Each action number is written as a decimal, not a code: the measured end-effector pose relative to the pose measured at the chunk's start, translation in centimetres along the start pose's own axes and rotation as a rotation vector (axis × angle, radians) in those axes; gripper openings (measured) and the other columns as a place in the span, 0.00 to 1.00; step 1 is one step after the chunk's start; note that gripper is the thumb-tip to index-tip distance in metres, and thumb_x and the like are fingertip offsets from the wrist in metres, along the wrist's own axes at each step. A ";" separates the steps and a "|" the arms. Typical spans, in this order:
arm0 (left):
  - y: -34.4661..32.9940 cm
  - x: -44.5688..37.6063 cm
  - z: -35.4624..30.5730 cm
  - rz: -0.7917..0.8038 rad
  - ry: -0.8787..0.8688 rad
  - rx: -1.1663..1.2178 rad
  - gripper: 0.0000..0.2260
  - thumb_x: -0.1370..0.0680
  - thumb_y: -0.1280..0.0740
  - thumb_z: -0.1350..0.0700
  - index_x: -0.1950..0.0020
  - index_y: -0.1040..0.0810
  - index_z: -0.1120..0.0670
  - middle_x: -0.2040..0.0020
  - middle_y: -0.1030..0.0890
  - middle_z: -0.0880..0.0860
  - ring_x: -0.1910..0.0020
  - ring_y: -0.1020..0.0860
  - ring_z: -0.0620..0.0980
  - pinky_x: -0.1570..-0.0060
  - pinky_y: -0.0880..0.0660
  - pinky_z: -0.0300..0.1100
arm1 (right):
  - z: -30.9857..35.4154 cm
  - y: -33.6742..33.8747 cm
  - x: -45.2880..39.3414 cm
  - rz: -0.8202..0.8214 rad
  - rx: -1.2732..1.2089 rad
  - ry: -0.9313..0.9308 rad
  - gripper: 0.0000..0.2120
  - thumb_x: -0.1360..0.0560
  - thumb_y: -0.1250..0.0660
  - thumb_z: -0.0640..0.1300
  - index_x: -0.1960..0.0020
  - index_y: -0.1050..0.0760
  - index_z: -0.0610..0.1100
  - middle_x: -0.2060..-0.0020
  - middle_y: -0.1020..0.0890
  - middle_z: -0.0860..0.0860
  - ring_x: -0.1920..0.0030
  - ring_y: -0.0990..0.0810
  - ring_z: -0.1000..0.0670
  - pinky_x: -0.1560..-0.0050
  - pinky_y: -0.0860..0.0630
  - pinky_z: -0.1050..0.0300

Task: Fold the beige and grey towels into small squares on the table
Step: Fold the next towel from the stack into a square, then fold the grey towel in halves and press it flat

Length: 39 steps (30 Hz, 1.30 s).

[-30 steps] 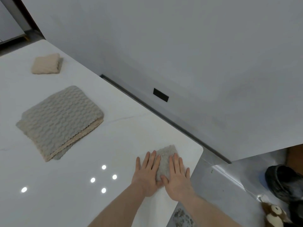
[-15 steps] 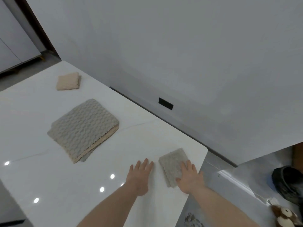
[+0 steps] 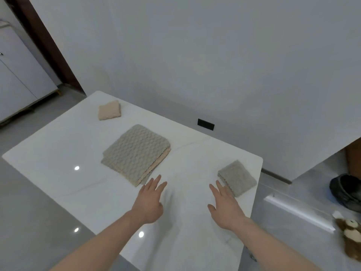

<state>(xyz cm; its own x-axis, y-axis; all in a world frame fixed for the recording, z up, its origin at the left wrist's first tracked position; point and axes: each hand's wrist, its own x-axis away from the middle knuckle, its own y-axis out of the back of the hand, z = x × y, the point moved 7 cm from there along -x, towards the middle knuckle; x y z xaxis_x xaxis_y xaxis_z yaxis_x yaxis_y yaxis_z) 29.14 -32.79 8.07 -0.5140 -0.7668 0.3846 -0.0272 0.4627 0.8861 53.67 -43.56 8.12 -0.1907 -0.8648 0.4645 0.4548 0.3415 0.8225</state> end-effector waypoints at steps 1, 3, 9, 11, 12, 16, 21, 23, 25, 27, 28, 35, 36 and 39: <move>0.2 0.9 0.3 -0.009 -0.005 0.007 0.36 0.22 0.40 0.59 0.16 0.49 0.47 0.16 0.59 0.49 0.17 0.58 0.54 0.19 0.54 0.51 | 0.9 -0.3 0.7 0.003 -0.008 0.006 0.33 0.16 0.45 0.51 0.17 0.58 0.52 0.19 0.63 0.53 0.18 0.61 0.46 0.19 0.52 0.45; 0.6 2.4 0.9 -0.025 -0.013 0.020 0.35 0.22 0.40 0.58 0.16 0.48 0.47 0.16 0.59 0.49 0.17 0.58 0.53 0.19 0.54 0.51 | 2.3 -0.5 1.7 0.006 -0.021 0.024 0.33 0.16 0.44 0.51 0.17 0.58 0.52 0.19 0.63 0.54 0.18 0.60 0.47 0.19 0.51 0.45; 1.6 6.0 2.6 -0.075 0.033 0.054 0.34 0.22 0.40 0.58 0.16 0.46 0.47 0.15 0.57 0.49 0.17 0.56 0.53 0.19 0.53 0.51 | 5.3 0.0 3.8 -0.001 -0.050 0.102 0.33 0.16 0.44 0.51 0.17 0.57 0.53 0.19 0.62 0.55 0.18 0.59 0.48 0.19 0.51 0.46; 1.6 7.4 3.1 -0.110 0.062 0.084 0.34 0.22 0.40 0.58 0.17 0.45 0.47 0.15 0.57 0.49 0.17 0.56 0.53 0.19 0.52 0.51 | 6.0 -0.4 4.0 -0.003 -0.047 0.128 0.33 0.16 0.44 0.51 0.17 0.56 0.53 0.18 0.61 0.54 0.18 0.59 0.48 0.19 0.51 0.46; 1.6 8.0 3.3 -0.117 0.069 0.084 0.34 0.22 0.40 0.58 0.17 0.45 0.47 0.16 0.57 0.49 0.17 0.56 0.53 0.19 0.52 0.51 | 6.4 -0.8 4.0 0.004 -0.038 0.134 0.33 0.16 0.44 0.52 0.17 0.56 0.52 0.18 0.61 0.54 0.18 0.59 0.47 0.19 0.51 0.46; 1.3 10.2 5.2 -0.106 0.089 0.095 0.34 0.21 0.40 0.58 0.17 0.45 0.46 0.16 0.56 0.49 0.17 0.56 0.52 0.19 0.53 0.51 | 8.7 -3.2 5.1 0.072 -0.035 0.118 0.34 0.16 0.43 0.52 0.17 0.57 0.52 0.18 0.62 0.52 0.18 0.60 0.46 0.19 0.52 0.44; 3.0 9.9 10.4 -0.107 0.101 0.095 0.34 0.22 0.40 0.58 0.17 0.45 0.46 0.15 0.56 0.50 0.17 0.56 0.53 0.19 0.52 0.51 | 12.7 -3.6 5.3 0.041 -0.037 0.137 0.34 0.17 0.42 0.53 0.17 0.55 0.53 0.18 0.61 0.54 0.18 0.59 0.47 0.19 0.51 0.45; 4.0 9.4 12.5 -0.104 0.092 0.099 0.33 0.22 0.40 0.58 0.17 0.45 0.46 0.15 0.56 0.50 0.17 0.56 0.53 0.19 0.52 0.51 | 14.2 -3.5 4.5 0.020 -0.053 0.112 0.34 0.17 0.42 0.53 0.17 0.55 0.52 0.18 0.61 0.53 0.18 0.59 0.47 0.19 0.51 0.45; 5.1 8.8 14.9 -0.102 0.069 0.099 0.33 0.22 0.40 0.58 0.17 0.45 0.47 0.15 0.56 0.49 0.17 0.56 0.53 0.19 0.52 0.51 | 15.9 -3.7 3.4 -0.003 -0.083 0.078 0.34 0.17 0.42 0.53 0.17 0.55 0.52 0.18 0.61 0.53 0.18 0.59 0.47 0.19 0.51 0.45; 5.9 8.2 17.9 -0.085 0.044 0.089 0.33 0.22 0.41 0.58 0.17 0.45 0.46 0.15 0.56 0.49 0.17 0.56 0.52 0.19 0.52 0.50 | 18.4 -4.4 2.2 -0.014 -0.111 0.038 0.34 0.17 0.42 0.53 0.17 0.55 0.52 0.18 0.61 0.53 0.18 0.59 0.47 0.19 0.50 0.45; 6.4 7.8 19.6 -0.074 0.032 0.084 0.33 0.22 0.41 0.58 0.17 0.45 0.46 0.15 0.56 0.49 0.17 0.56 0.52 0.19 0.52 0.50 | 19.7 -5.0 1.6 -0.015 -0.134 0.017 0.34 0.17 0.42 0.53 0.17 0.55 0.52 0.18 0.60 0.53 0.18 0.58 0.47 0.20 0.50 0.46; 9.8 6.7 30.8 -0.042 0.014 0.050 0.32 0.22 0.40 0.58 0.17 0.43 0.46 0.15 0.52 0.49 0.17 0.53 0.52 0.19 0.50 0.47 | 28.1 -8.7 -0.2 -0.034 -0.216 -0.047 0.34 0.17 0.41 0.53 0.17 0.54 0.52 0.18 0.59 0.53 0.18 0.54 0.47 0.20 0.48 0.49; 10.2 6.7 31.7 -0.046 0.009 0.050 0.32 0.22 0.40 0.57 0.17 0.42 0.46 0.15 0.52 0.49 0.17 0.53 0.52 0.19 0.50 0.46 | 29.1 -8.9 -0.1 -0.045 -0.216 -0.043 0.34 0.17 0.41 0.54 0.17 0.54 0.51 0.18 0.59 0.53 0.18 0.54 0.48 0.20 0.47 0.50; 10.8 6.9 33.0 -0.042 -0.021 0.071 0.32 0.22 0.40 0.58 0.17 0.42 0.46 0.15 0.51 0.48 0.17 0.53 0.52 0.19 0.50 0.46 | 30.8 -8.9 0.2 -0.066 -0.205 -0.043 0.34 0.18 0.41 0.54 0.17 0.53 0.51 0.18 0.58 0.53 0.18 0.53 0.48 0.20 0.47 0.51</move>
<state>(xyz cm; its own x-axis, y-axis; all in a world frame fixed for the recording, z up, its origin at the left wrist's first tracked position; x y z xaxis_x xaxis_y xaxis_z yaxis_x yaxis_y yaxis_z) -2.98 -18.41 11.79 -0.5291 -0.7767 0.3416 -0.1090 0.4614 0.8805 22.83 -35.47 11.01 -0.2603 -0.8648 0.4293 0.6071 0.1991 0.7693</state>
